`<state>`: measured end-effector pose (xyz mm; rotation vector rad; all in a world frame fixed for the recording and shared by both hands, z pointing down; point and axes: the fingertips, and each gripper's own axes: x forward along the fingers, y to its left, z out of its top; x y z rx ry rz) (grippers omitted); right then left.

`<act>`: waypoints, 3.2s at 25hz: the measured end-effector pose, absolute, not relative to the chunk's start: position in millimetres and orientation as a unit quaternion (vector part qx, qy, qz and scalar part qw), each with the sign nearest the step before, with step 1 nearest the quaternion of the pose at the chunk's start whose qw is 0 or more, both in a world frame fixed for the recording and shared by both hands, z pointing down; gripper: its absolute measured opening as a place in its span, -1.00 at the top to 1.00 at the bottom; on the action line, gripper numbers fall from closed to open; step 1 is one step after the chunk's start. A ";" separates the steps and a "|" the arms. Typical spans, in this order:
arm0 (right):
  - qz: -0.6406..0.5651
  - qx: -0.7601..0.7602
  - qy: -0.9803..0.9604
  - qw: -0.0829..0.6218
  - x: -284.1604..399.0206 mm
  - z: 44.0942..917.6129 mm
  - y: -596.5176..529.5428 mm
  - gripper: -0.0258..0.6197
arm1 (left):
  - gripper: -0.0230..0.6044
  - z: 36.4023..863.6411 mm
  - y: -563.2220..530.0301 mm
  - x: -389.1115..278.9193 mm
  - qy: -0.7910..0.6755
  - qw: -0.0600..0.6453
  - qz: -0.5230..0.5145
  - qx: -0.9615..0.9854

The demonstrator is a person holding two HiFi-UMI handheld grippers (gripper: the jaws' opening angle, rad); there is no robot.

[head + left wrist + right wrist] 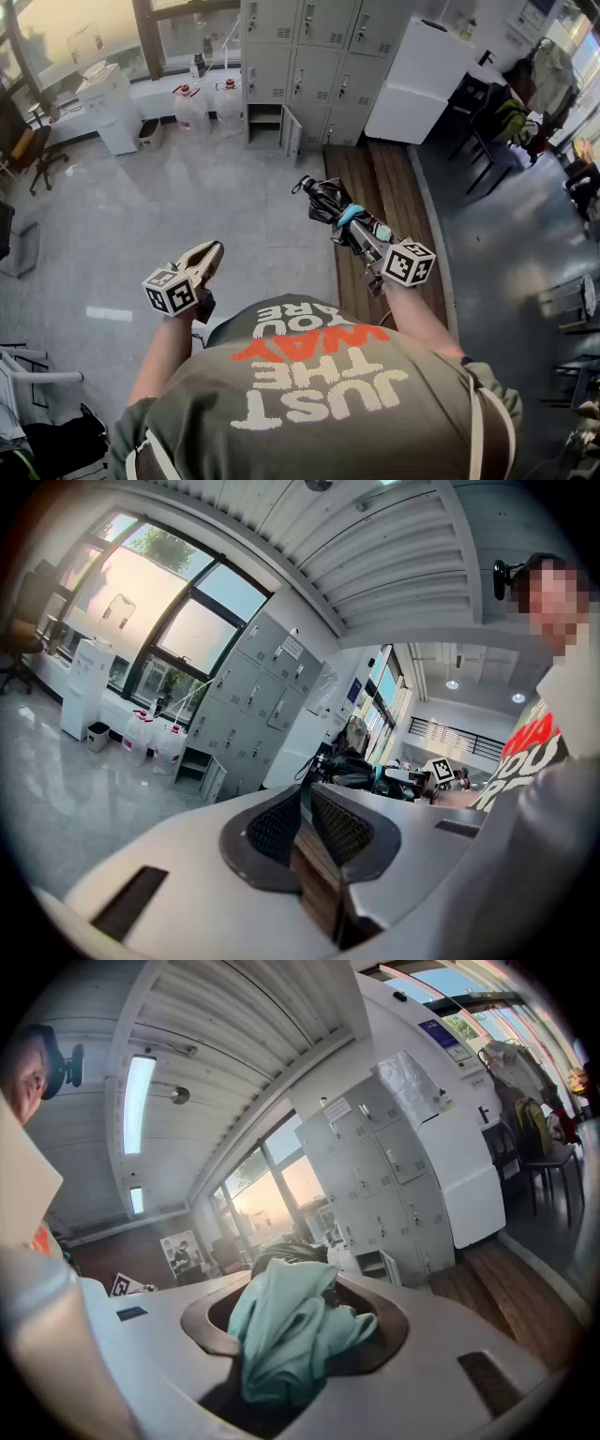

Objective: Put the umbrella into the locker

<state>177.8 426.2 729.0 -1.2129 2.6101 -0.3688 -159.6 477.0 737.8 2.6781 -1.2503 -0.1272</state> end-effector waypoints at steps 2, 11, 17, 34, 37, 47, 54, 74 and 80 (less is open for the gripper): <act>-0.127 -0.414 0.893 0.120 181.5 728.1 425.1 0.24 | 0.78 737.1 475.9 -155.2 -0.420 0.092 -0.042 0.902; -0.134 -0.409 0.893 0.131 199.5 731.7 427.4 0.24 | 0.78 739.8 477.5 -137.9 -0.421 0.091 -0.039 0.902; -0.133 -0.403 0.895 0.140 218.1 730.9 428.5 0.24 | 0.79 739.3 477.4 -120.2 -0.424 0.087 -0.034 0.901; -0.117 -0.365 0.913 0.143 282.7 730.9 421.8 0.24 | 0.90 745.1 487.9 -43.3 -0.454 0.061 -0.034 0.888; -0.119 -0.362 0.913 0.146 291.6 735.6 416.7 0.24 | 0.90 751.1 488.1 -36.3 -0.461 0.067 -0.030 0.884; -0.121 -0.366 0.911 0.149 281.3 723.6 374.6 0.24 | 0.90 749.7 448.9 -56.4 -0.461 0.085 -0.031 0.883; -0.127 -0.381 0.904 0.145 228.9 708.1 296.9 0.24 | 0.90 753.3 351.1 -110.3 -0.436 0.111 -0.030 0.892; -0.151 -0.405 0.882 0.189 14.9 551.7 -8.0 0.24 | 0.90 617.5 -9.3 -286.9 -0.326 0.135 -0.005 0.936; -0.166 -0.414 0.874 0.194 23.8 546.3 -61.2 0.24 | 0.90 618.4 -50.5 -296.3 -0.333 0.160 0.007 0.929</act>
